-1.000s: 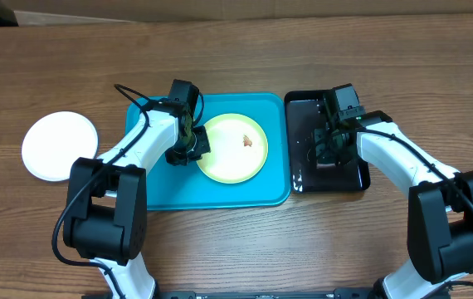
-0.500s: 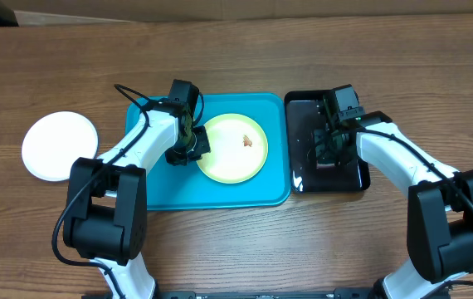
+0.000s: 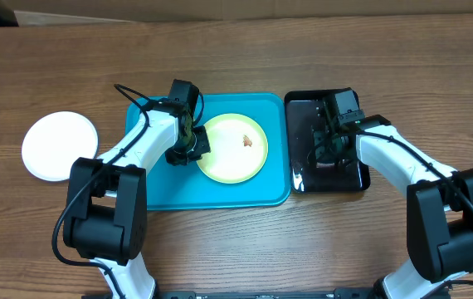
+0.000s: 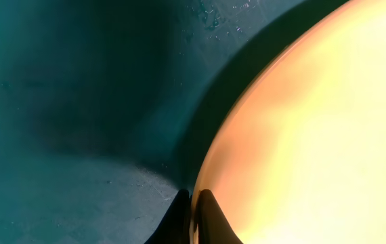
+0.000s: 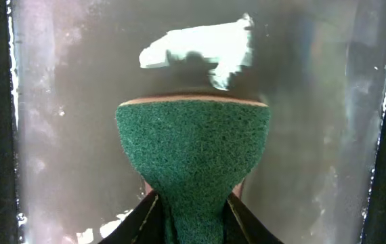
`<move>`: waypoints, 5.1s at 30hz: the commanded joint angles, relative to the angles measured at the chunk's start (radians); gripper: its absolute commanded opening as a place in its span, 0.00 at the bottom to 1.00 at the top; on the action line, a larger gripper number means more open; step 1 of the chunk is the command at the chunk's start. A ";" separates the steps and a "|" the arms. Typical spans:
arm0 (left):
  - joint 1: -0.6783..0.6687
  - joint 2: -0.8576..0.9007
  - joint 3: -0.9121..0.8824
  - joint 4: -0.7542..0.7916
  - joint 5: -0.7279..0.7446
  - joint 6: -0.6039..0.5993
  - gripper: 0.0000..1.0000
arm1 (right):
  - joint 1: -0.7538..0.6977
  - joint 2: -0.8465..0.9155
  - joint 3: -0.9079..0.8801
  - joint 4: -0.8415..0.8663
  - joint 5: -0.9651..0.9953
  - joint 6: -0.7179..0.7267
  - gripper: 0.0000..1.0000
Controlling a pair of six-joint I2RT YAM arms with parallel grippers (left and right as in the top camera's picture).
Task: Clean dirty plates on tray and stack at the side
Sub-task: 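Wipe the black tray with the sponge in the right gripper, then scrub the yellow plate with the sponge in the right gripper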
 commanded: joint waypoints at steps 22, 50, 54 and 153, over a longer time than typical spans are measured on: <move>-0.002 0.018 -0.027 0.000 -0.007 -0.021 0.05 | 0.013 -0.051 0.257 -0.291 -0.001 0.000 0.04; -0.014 0.018 -0.027 0.004 -0.008 -0.021 0.04 | 0.011 -0.052 0.278 -0.343 0.013 0.054 0.04; -0.014 0.018 -0.027 0.003 -0.009 -0.021 0.04 | 0.011 -0.051 0.276 -0.361 0.012 0.053 0.04; -0.013 0.018 -0.027 0.007 -0.011 -0.005 0.04 | 0.457 0.454 0.574 -0.243 -0.243 0.068 0.04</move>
